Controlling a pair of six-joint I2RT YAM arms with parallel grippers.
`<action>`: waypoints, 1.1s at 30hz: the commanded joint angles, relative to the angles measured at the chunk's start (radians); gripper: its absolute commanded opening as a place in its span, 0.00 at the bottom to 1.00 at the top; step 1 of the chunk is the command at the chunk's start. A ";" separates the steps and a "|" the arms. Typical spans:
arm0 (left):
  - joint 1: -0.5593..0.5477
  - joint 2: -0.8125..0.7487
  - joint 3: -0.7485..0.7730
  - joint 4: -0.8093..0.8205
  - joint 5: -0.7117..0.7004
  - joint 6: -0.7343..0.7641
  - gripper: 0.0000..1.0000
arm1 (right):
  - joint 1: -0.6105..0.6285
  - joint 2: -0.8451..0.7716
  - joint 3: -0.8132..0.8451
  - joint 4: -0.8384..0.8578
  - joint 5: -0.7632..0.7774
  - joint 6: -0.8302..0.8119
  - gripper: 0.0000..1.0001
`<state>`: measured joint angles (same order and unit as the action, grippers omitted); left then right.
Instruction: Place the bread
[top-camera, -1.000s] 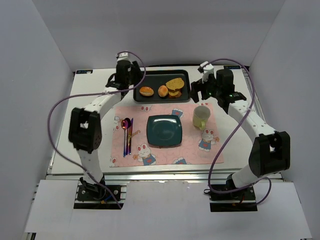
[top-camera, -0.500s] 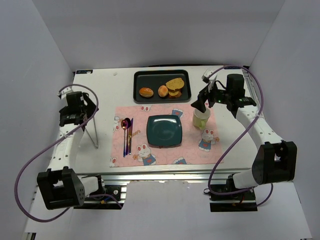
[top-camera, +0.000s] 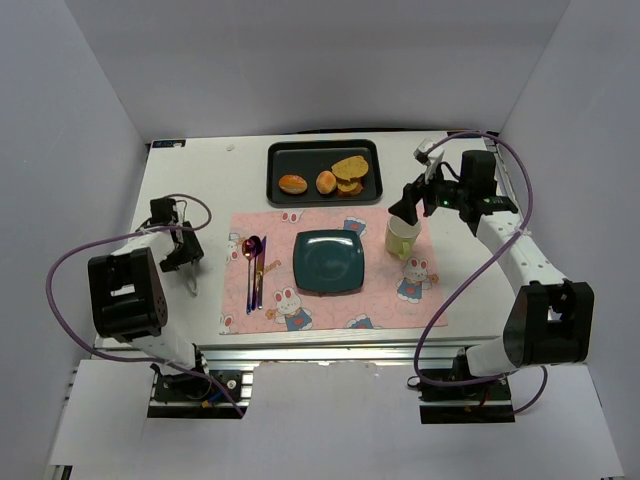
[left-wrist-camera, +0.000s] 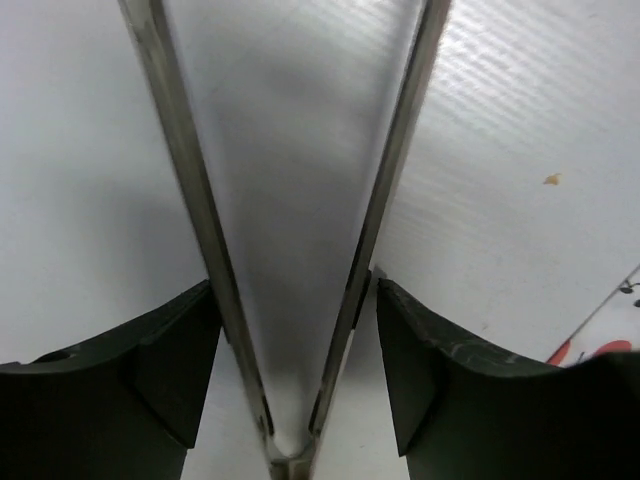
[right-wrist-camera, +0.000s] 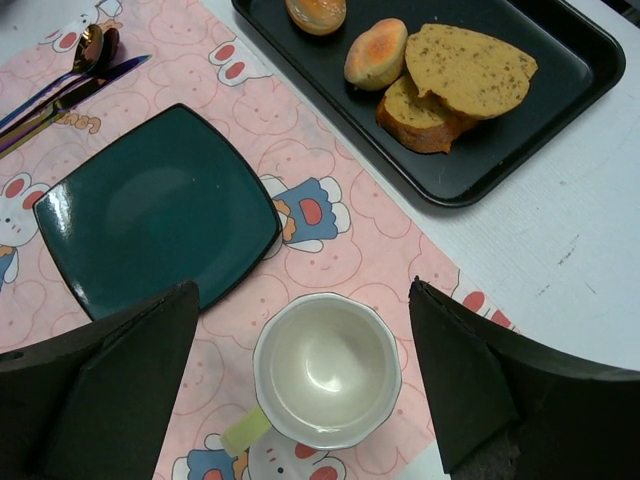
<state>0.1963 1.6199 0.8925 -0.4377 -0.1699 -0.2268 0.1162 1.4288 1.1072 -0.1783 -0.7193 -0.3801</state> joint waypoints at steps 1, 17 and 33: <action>0.003 0.012 -0.059 0.118 0.096 0.040 0.68 | -0.026 -0.018 -0.004 0.039 -0.015 0.032 0.89; -0.136 -0.215 -0.045 0.350 0.404 -0.215 0.00 | -0.059 0.018 0.034 0.049 -0.045 0.064 0.90; -0.560 0.147 0.371 0.511 0.757 -0.795 0.16 | -0.067 0.007 0.017 0.065 -0.052 0.087 0.89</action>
<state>-0.3092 1.7454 1.2129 0.0116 0.5056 -0.8768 0.0582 1.4509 1.1034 -0.1543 -0.7490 -0.3046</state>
